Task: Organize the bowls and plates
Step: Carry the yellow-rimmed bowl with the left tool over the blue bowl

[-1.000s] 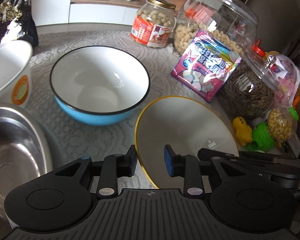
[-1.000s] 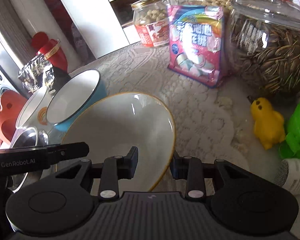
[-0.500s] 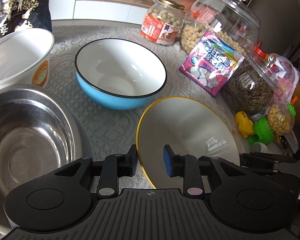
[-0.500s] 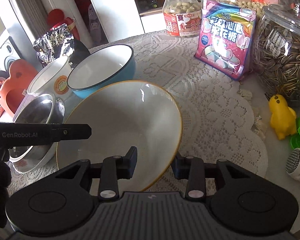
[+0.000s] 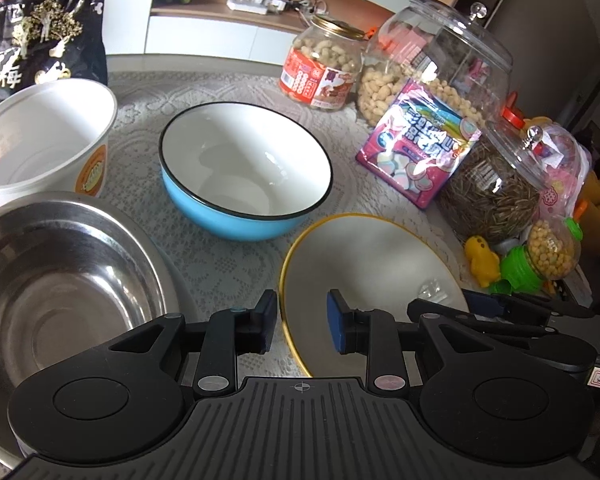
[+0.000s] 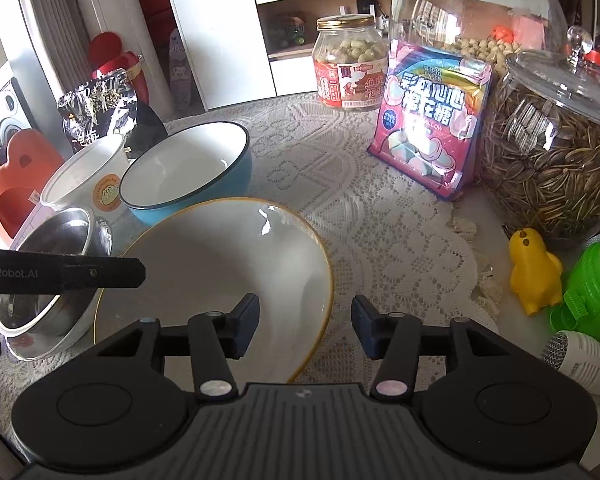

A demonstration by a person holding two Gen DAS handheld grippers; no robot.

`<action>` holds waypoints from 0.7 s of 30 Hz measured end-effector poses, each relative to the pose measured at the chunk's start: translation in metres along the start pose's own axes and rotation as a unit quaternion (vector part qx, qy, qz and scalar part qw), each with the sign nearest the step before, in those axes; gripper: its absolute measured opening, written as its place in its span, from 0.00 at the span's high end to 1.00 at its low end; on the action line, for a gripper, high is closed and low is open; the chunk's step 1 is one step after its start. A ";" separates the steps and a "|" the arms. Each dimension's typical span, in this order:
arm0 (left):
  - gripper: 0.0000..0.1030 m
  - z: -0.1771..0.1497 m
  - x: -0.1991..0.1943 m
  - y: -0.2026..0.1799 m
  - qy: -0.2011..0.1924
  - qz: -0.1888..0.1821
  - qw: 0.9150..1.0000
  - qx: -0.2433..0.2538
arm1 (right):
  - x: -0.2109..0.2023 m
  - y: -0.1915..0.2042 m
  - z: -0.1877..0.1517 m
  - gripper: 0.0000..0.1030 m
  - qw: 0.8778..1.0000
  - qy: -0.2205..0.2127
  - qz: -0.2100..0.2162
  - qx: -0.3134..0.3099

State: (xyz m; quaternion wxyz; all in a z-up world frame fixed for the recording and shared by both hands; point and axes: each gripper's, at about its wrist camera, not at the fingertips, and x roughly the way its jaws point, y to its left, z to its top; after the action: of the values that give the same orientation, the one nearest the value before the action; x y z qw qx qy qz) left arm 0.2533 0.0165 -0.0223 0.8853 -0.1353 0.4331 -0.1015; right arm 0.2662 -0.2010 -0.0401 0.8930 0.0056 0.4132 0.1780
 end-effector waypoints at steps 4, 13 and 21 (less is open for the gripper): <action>0.71 -0.001 0.007 0.001 0.008 0.004 1.000 -0.003 | 0.006 -0.001 -0.001 0.51 1.000 0.004 0.008 0.012; 0.71 0.017 -0.008 0.005 0.000 -0.015 1.000 -0.005 | 0.000 -0.006 0.023 0.51 0.999 -0.031 0.013 0.010; 0.71 0.087 -0.010 0.045 -0.054 0.099 0.994 -0.012 | 0.024 0.002 0.102 0.41 0.998 0.003 0.060 0.034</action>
State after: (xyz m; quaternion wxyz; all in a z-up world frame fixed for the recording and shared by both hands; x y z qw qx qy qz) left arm 0.3190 0.0754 0.0218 0.9113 -0.1076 0.3975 -0.0008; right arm 0.3556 -0.1777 0.0093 0.8787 0.0602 0.4207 0.2175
